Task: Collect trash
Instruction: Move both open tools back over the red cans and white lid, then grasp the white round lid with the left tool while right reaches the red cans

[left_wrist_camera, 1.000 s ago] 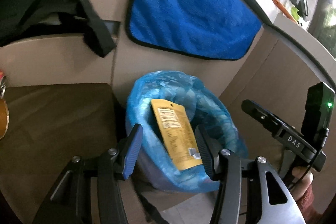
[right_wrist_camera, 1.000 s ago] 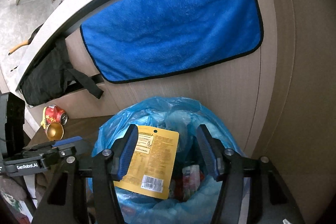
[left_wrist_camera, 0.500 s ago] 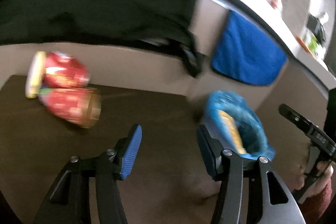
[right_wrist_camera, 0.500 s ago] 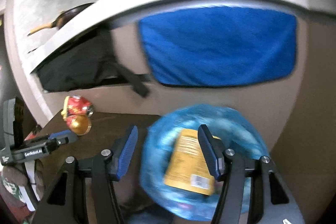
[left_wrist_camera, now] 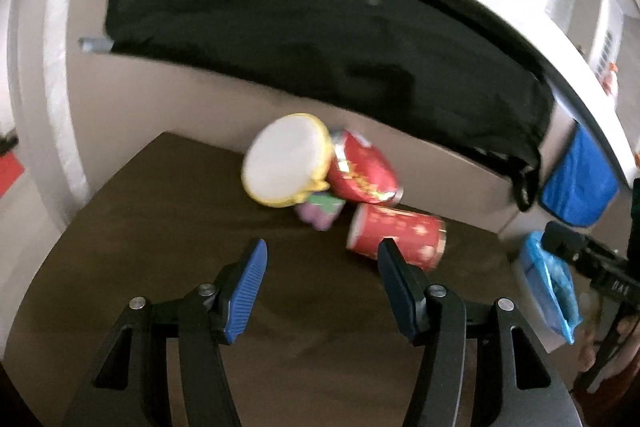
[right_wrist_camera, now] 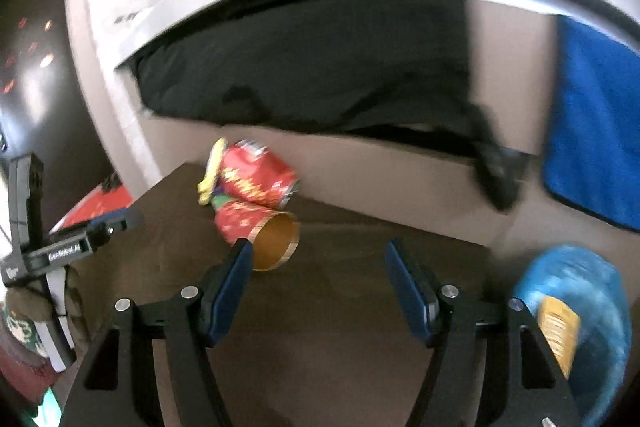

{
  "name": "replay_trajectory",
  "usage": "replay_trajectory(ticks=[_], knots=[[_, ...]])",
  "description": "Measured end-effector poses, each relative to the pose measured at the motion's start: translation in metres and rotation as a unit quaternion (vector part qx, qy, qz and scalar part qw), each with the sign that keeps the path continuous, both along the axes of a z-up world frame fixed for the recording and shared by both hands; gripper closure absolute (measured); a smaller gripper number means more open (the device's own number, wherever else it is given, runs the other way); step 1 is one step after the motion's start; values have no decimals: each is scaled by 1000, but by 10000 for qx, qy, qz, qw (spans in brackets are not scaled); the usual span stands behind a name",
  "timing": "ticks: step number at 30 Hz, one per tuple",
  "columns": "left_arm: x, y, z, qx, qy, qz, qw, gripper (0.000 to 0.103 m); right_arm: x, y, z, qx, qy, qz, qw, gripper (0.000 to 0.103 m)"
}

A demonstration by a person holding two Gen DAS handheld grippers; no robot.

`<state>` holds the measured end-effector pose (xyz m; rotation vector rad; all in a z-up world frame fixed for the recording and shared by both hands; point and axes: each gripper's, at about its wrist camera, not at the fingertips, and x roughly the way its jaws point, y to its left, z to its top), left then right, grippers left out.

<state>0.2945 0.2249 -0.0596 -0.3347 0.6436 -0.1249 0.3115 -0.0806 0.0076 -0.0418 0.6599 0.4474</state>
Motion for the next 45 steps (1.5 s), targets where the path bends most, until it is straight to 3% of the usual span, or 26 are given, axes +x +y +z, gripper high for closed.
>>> replay_trajectory(ticks=[10,18,20,25,30,35,37,39,45], knots=[[36,39,-3,-243,150,-88,9996,44,61,89,-26,-612,463,658,9949,38],[60,35,-1,-117,98,-387,9991,41,107,121,-50,-576,932,1166,9871,38],[65,32,-2,-60,111,-471,9988,41,106,118,-61,-589,1143,1261,9836,40],[81,12,-8,179,138,-704,9973,41,78,91,-68,-878,1183,1281,9808,44],[103,-13,-20,658,109,-548,9963,41,53,42,-59,-345,1370,1005,9849,43],[133,-31,-29,1092,151,-150,9938,41,40,13,-46,-41,1213,635,9906,43],[140,-30,-30,1104,209,-55,9936,51,36,8,-42,-99,1118,574,9920,43],[141,-24,-29,1058,240,64,9941,73,29,11,-38,-125,1061,557,9927,43],[114,-9,-11,1034,46,144,9945,87,21,15,-44,-121,1028,529,9932,43]])
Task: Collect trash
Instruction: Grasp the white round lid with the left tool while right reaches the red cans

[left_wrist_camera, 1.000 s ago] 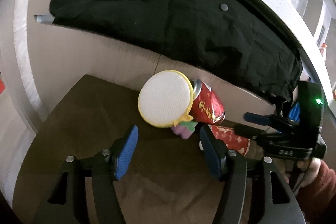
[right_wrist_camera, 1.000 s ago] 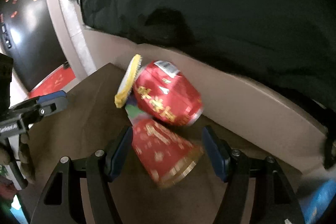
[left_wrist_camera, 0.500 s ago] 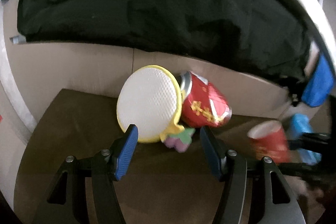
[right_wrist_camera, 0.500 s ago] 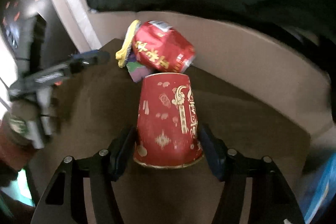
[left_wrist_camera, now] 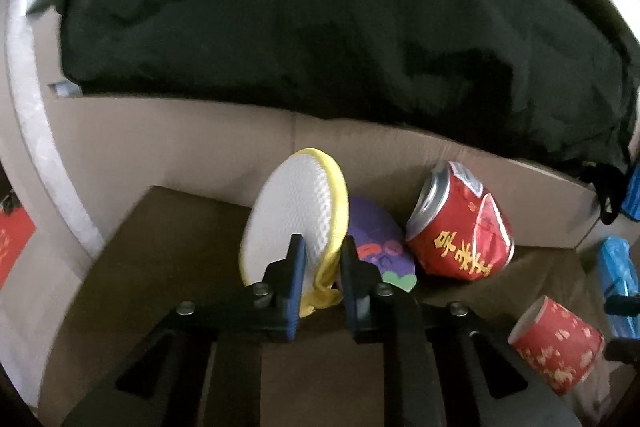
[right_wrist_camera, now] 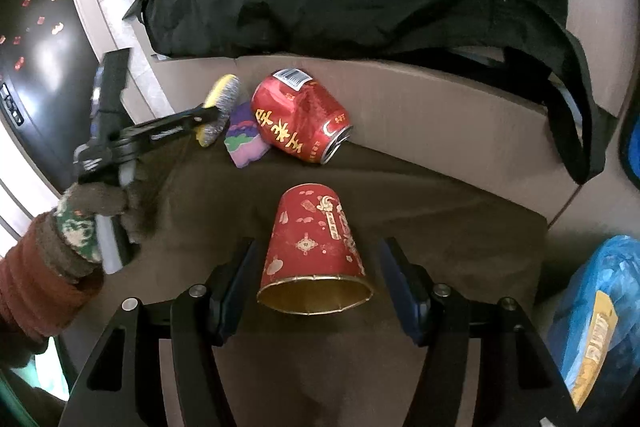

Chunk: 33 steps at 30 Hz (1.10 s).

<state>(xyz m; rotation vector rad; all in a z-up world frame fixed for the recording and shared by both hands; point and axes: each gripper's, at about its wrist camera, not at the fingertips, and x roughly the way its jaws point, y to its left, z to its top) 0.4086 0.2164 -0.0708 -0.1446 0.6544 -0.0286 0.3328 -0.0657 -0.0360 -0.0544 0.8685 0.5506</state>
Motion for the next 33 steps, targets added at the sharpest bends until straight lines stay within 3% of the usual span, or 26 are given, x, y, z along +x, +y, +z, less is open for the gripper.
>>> replay_trajectory(ticks=[10,16,26,33], knots=[[-81,43,32,-546,-78,242,9982,89,-4,21,3,-58,-73,-21,10000,43],[-129,74,33,-1031,-137,347,9940,89,14,63,21,-137,-309,-168,9993,42],[-150,95,17,-1289,-14,378,9909,89,111,122,16,-111,-269,-785,9965,42],[-157,98,15,-1345,-10,299,9905,89,139,139,3,-247,-149,-797,9964,40]])
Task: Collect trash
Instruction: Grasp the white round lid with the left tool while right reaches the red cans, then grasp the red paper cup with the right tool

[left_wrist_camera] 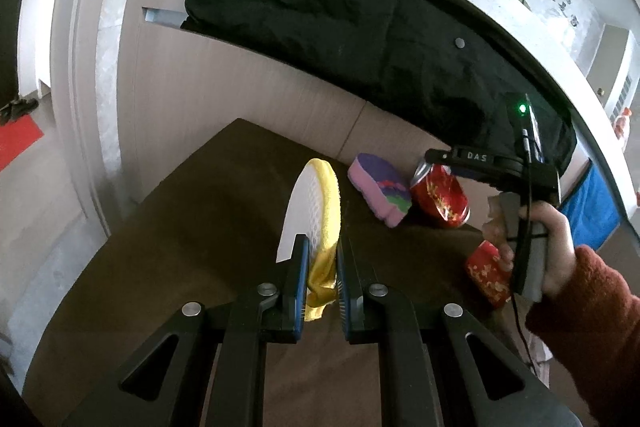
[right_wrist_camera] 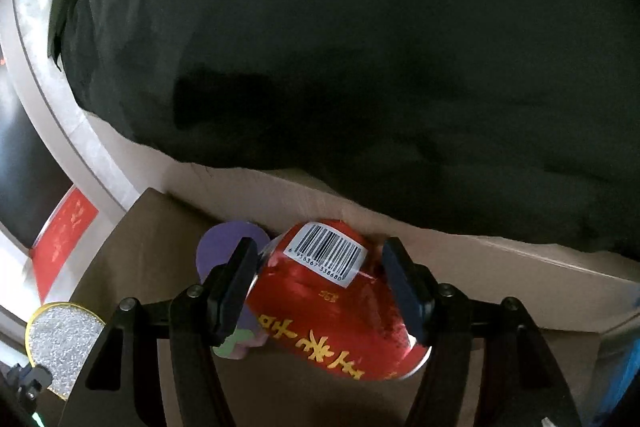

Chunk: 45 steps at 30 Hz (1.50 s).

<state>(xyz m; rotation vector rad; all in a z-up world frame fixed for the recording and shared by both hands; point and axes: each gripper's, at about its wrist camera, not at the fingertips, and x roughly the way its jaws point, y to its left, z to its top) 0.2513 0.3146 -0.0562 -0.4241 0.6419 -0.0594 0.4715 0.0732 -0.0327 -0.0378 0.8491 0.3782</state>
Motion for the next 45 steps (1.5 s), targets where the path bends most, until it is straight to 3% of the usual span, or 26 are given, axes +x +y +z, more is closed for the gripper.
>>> replay_trajectory(ticks=[4,10,12,17,23,26,30,35,41,45], knots=[[1,0,-1,-114,-15,-31,9999,89,-15,2,-11,426,806,769,9929,41],[-1,-7,-2,-141,22,-97,9999,89,-66,6,-26,99,1139,1523,9817,42],[-3,-9,-1,-145,37,-111,9998,89,-85,3,-26,3,1049,1648,9807,42],[-9,-19,-4,-225,100,-218,9995,89,-139,-17,-1,-255,206,1890,9814,42],[-13,-32,-1,-147,55,-222,9996,89,-176,-55,6,284,495,1664,9844,41],[-16,-37,2,37,43,-155,9999,89,-190,-62,8,43,310,1464,9887,41],[-21,-36,5,170,70,-55,9998,89,-198,-70,9,-467,-103,1221,9914,41],[-22,-28,2,289,152,162,9993,89,-199,-68,-7,-1097,-237,1397,9838,41],[-13,-12,-1,257,271,488,9981,89,-200,-78,2,-1024,-422,1644,9802,41],[-5,-6,0,231,271,582,9977,89,-194,-73,-1,-1274,-484,1839,9735,39]])
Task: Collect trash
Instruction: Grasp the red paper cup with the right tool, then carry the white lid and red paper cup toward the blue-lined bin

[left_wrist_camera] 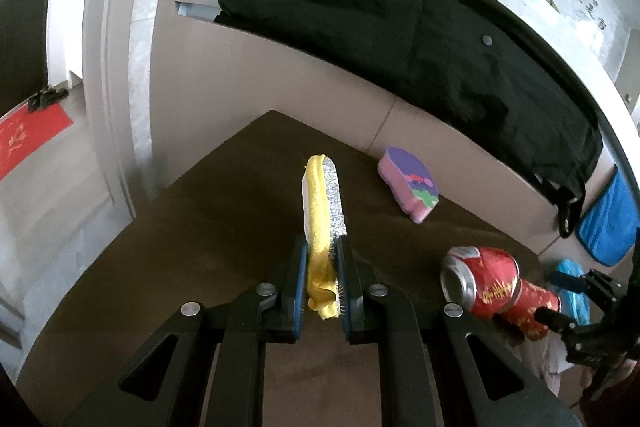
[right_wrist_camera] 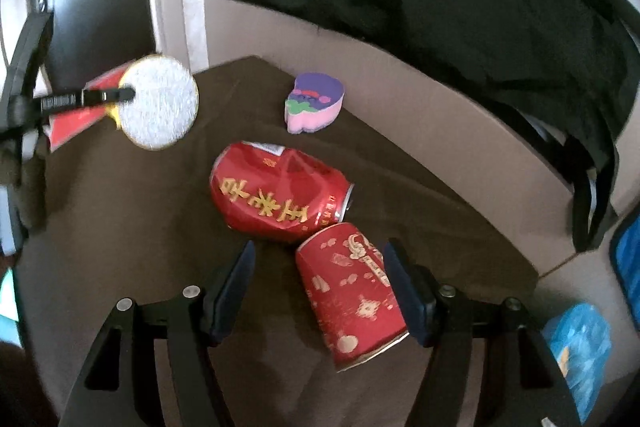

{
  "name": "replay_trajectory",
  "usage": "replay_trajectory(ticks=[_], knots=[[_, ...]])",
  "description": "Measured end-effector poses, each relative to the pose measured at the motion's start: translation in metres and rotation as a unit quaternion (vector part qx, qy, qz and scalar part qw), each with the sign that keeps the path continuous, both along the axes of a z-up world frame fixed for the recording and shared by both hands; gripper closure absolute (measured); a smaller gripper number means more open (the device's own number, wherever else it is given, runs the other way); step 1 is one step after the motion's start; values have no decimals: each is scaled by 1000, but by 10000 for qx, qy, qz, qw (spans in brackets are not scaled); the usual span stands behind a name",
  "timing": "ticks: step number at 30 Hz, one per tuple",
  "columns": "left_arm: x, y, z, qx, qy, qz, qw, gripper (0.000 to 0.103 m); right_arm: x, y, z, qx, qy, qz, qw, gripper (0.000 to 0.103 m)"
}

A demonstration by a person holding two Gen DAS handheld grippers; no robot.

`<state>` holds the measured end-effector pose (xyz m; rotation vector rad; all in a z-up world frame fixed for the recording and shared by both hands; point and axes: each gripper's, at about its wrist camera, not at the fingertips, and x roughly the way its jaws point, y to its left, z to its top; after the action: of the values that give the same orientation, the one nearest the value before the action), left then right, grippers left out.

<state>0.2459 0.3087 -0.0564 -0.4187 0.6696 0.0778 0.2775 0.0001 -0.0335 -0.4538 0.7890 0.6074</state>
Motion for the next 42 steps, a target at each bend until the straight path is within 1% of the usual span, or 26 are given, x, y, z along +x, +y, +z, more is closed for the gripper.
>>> replay_trajectory(ticks=[2,4,8,10,14,15,16,19,20,21,23,25,28,31,34,37,39,42], knots=[[3,0,1,16,14,-5,10000,89,6,2,-5,-192,-13,16,9998,39],[5,-2,1,67,18,-36,10000,89,16,0,-12,-278,118,-12,9995,39],[7,-4,2,56,22,-53,10000,89,27,-11,-25,-270,301,-168,9990,39],[8,-5,3,38,34,-47,10000,89,30,-19,-32,-212,478,-195,9984,37],[9,-10,6,2,26,-18,10000,89,32,-32,-37,-174,569,-436,9973,39],[9,-13,7,-6,14,-13,10000,89,32,-36,-35,-47,595,-503,9970,42],[9,-15,9,-15,-6,-12,10000,89,32,-41,-32,109,638,-562,9963,43],[7,-23,12,-62,-45,-19,10000,89,30,-59,-22,652,848,-864,9905,44],[6,-26,13,-85,-44,-28,10000,89,30,-62,-20,756,915,-927,9886,44],[6,-29,14,-97,-41,-49,9999,89,28,-70,-18,962,1061,-1031,9843,45],[5,-35,17,-101,-36,-129,9999,89,23,-83,-13,1286,1216,-1215,9767,45],[2,-44,24,-77,-80,-218,9997,89,17,-94,-7,1613,1271,-1366,9691,45],[-2,-59,38,-17,-206,-376,9991,90,6,-110,5,2010,1175,-1546,9602,45],[-5,-79,57,-10,-396,-538,9978,90,-6,-123,21,2206,946,-1657,9565,45],[-6,-107,77,85,-596,-803,9949,90,-18,-137,37,2314,702,-1704,9552,45],[-8,-142,98,189,-802,-1124,9902,90,-29,-156,53,2420,419,-1793,9526,45],[-10,-169,111,278,-933,-1378,9857,90,-37,-173,64,2560,263,-1860,9482,45],[-11,-203,122,301,-1045,-1678,9798,90,-45,-195,74,2648,31,-1946,9444,45]])
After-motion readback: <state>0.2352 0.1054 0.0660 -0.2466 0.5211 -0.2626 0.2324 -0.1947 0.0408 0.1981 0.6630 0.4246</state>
